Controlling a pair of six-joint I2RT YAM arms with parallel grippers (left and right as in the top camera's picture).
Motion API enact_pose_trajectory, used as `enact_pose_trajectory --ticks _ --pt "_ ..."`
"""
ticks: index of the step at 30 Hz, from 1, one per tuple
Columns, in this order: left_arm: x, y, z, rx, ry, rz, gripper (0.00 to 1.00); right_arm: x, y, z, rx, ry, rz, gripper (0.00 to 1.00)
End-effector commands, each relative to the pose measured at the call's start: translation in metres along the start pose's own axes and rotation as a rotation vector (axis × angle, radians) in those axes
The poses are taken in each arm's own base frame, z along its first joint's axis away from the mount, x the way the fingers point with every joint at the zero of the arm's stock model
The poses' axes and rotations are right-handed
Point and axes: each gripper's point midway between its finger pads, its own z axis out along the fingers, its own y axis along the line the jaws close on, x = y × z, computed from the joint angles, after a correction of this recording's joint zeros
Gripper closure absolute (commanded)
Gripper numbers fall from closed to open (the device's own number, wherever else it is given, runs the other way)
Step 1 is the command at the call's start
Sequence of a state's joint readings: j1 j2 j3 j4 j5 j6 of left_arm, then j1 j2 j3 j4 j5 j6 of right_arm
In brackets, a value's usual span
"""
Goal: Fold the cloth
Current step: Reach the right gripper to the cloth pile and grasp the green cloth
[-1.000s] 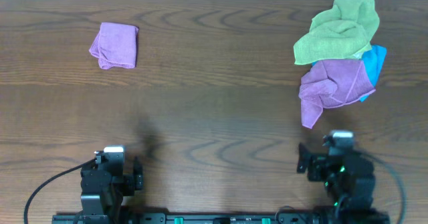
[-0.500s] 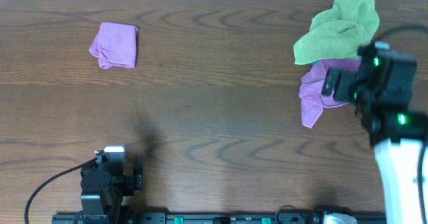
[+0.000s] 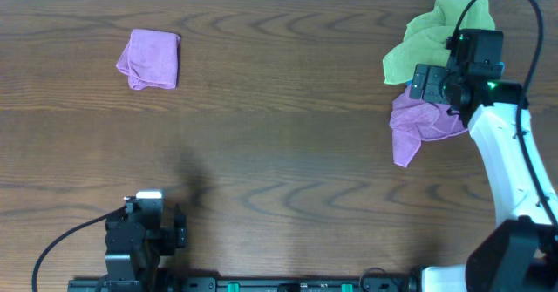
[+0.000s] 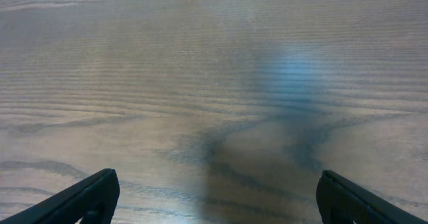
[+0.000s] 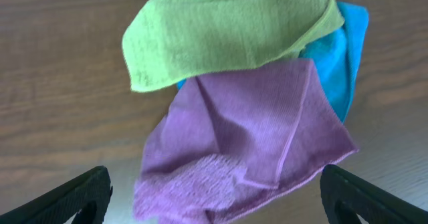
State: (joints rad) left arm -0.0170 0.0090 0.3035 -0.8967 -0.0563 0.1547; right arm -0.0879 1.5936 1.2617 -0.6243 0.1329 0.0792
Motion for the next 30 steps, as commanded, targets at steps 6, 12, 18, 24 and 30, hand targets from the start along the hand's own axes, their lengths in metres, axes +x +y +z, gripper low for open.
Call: enact_pose_trajectory --ticks 6,12,18,24,30 --pt "0.012 0.002 0.001 -0.014 0.044 0.032 0.05 -0.032 -0.023 0.028 0.049 -0.104 0.114 0.01" --pt "0.012 0.002 0.001 -0.014 0.044 0.032 0.05 -0.037 -0.040 0.057 0.070 -0.127 0.231 0.02" --pt "0.012 0.002 0.001 -0.014 0.044 0.032 0.05 -0.030 -0.047 0.091 0.075 -0.113 0.324 0.03" --pt "0.012 0.002 0.001 -0.014 0.044 0.032 0.05 -0.041 -0.049 0.107 0.072 -0.169 0.336 0.07" --pt "0.012 0.002 0.001 -0.014 0.044 0.032 0.05 -0.047 -0.050 0.126 0.061 -0.215 0.374 0.10"
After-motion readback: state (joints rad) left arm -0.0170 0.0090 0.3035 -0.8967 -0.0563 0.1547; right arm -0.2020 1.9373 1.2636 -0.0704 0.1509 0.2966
